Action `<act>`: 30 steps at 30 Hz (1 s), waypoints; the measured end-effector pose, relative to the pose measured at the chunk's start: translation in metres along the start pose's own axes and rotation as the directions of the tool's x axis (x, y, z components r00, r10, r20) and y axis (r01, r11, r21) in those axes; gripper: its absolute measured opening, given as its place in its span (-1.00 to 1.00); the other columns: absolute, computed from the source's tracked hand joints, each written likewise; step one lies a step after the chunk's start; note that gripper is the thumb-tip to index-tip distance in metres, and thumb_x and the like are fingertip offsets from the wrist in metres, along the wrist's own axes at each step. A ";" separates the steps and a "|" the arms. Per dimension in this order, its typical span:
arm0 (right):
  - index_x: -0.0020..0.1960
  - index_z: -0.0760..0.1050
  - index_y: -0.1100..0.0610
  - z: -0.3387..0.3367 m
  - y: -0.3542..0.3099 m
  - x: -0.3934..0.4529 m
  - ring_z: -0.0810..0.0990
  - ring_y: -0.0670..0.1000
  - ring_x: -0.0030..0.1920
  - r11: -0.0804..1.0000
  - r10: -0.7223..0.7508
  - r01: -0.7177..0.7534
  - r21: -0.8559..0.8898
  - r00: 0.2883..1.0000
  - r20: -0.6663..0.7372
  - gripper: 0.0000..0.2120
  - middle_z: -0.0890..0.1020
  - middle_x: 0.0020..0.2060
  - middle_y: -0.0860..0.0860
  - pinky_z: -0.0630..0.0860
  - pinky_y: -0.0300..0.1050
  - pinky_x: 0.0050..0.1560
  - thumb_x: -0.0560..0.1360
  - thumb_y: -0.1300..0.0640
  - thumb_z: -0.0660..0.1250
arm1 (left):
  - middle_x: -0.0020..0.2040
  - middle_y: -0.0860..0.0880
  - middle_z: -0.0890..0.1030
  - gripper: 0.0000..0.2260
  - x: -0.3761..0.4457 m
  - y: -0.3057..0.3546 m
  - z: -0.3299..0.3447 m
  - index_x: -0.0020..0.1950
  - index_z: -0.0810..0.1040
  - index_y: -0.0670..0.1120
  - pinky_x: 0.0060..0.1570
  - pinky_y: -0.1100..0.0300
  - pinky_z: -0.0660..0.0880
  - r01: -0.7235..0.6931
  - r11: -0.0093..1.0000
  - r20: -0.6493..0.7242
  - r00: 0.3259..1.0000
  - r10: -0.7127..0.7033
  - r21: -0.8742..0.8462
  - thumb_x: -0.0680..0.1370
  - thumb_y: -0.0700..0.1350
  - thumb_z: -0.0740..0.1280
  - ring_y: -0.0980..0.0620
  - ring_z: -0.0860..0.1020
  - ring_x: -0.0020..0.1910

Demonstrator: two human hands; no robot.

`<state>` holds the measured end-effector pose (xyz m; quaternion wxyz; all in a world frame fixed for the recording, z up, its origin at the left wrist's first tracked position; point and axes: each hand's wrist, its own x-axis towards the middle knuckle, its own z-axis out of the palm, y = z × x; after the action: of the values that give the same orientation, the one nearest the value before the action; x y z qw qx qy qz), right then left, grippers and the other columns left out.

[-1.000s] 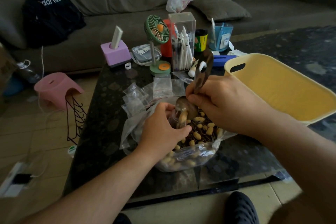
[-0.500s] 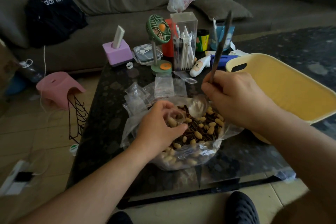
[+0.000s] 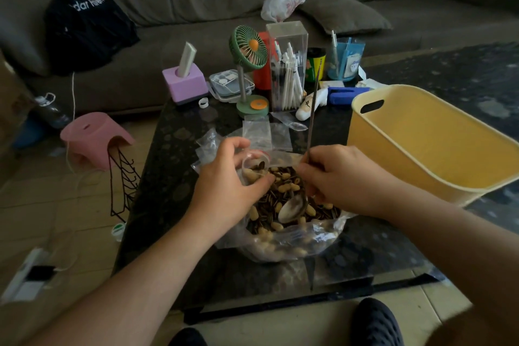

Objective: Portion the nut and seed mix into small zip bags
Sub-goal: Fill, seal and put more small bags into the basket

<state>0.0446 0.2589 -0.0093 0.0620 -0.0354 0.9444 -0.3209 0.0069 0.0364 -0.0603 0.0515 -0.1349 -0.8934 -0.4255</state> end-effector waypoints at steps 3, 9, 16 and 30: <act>-0.08 0.57 -0.01 0.012 -0.002 0.002 0.68 -0.15 -0.31 1.000 0.004 -0.004 0.024 1.000 0.029 -0.79 0.70 -0.28 -0.05 0.64 -0.23 -0.21 0.69 -0.02 0.27 | 0.17 0.21 0.70 -0.40 0.002 -0.003 0.003 0.36 0.36 0.17 0.08 0.30 0.58 0.040 0.999 0.015 0.999 -0.039 -0.028 0.45 0.13 0.60 0.34 0.63 0.10; -0.09 0.61 0.03 0.010 0.004 0.009 0.69 -0.15 -0.33 0.994 0.086 -0.084 0.068 0.996 -0.021 -0.73 0.72 -0.29 -0.03 0.65 -0.22 -0.24 0.67 -0.09 0.29 | 0.11 0.33 0.69 -0.44 0.006 -0.011 0.007 0.32 0.37 0.14 0.07 0.27 0.54 0.091 0.993 0.073 0.994 -0.085 -0.076 0.46 0.11 0.61 0.37 0.62 0.08; -0.04 0.61 -0.02 0.030 0.007 0.011 0.67 -0.15 -0.27 0.996 0.028 -0.011 0.087 0.979 -0.200 -0.83 0.68 -0.27 -0.06 0.63 -0.20 -0.19 0.65 -0.06 0.33 | 0.09 0.36 0.69 -0.46 0.009 -0.014 0.010 0.30 0.38 0.12 0.09 0.23 0.59 0.127 0.983 0.085 0.989 -0.117 -0.130 0.46 0.06 0.62 0.36 0.65 0.03; 0.04 0.62 0.06 0.024 0.022 0.019 0.62 -0.11 -0.22 0.982 -0.166 0.126 -0.142 0.932 -0.322 -0.81 0.66 -0.21 -0.09 0.62 -0.03 -0.13 0.66 0.00 0.28 | 0.16 0.23 0.70 -0.43 0.005 -0.006 0.005 0.33 0.36 0.13 0.04 0.29 0.56 0.015 0.999 -0.005 1.000 -0.014 0.053 0.46 0.13 0.60 0.32 0.63 0.04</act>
<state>0.0287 0.2601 -0.0429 -0.1242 -0.0545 0.9536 -0.2690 0.0002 0.0375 -0.0670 0.0540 -0.1261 -0.9051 -0.4025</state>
